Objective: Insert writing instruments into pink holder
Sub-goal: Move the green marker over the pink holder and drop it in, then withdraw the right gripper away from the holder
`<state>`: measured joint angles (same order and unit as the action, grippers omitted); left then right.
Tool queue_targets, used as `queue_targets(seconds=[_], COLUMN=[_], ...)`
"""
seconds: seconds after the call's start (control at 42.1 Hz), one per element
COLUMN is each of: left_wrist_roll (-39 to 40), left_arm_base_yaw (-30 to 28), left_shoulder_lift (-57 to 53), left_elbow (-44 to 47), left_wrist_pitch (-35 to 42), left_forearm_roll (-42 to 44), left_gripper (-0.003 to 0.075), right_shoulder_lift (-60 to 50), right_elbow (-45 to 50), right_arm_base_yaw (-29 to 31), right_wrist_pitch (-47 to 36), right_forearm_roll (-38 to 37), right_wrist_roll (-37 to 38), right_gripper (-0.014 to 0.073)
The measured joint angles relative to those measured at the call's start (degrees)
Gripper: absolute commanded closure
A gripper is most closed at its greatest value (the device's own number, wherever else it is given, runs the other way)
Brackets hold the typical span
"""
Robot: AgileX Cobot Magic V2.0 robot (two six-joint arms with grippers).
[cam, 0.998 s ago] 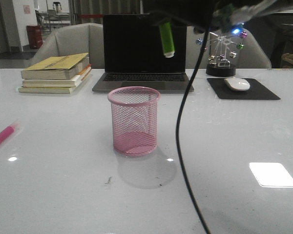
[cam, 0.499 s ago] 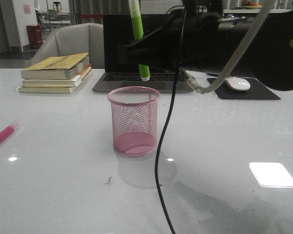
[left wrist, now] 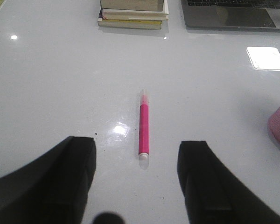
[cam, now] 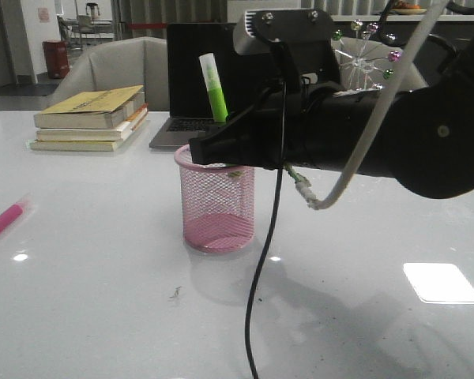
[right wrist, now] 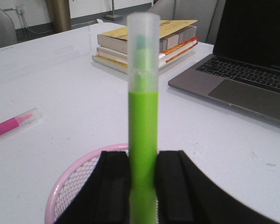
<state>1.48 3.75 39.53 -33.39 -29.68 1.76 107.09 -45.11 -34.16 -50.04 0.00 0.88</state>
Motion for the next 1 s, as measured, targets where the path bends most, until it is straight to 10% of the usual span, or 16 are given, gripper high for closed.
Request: queue_targets(seconds=[0.523, 0.926, 0.95, 0.998], left_wrist_roll=[0.00, 0.00, 0.00, 0.00], left_arm_base_yaw=[0.00, 0.00, 0.00, 0.00], left_shoulder_lift=[0.00, 0.00, 0.00, 0.11], left_elbow=[0.00, 0.00, 0.00, 0.00], left_wrist_pitch=[0.10, 0.10, 0.10, 0.10], left_forearm_roll=[0.00, 0.00, 0.00, 0.00], left_gripper=[0.0264, 0.0264, 0.0263, 0.0260], right_shoulder_lift=[-4.28, -31.38, -46.66, -48.80], right_elbow=[0.00, 0.00, 0.00, 0.00], right_arm_base_yaw=[-0.22, 1.31, 5.40, 5.38], right_wrist_pitch=[8.39, 53.91, 80.84, 84.18], right_forearm_roll=[0.00, 0.00, 0.00, 0.00], right_wrist_roll=[0.00, 0.10, 0.10, 0.10], right_gripper=[0.0104, 0.0104, 0.0105, 0.0105])
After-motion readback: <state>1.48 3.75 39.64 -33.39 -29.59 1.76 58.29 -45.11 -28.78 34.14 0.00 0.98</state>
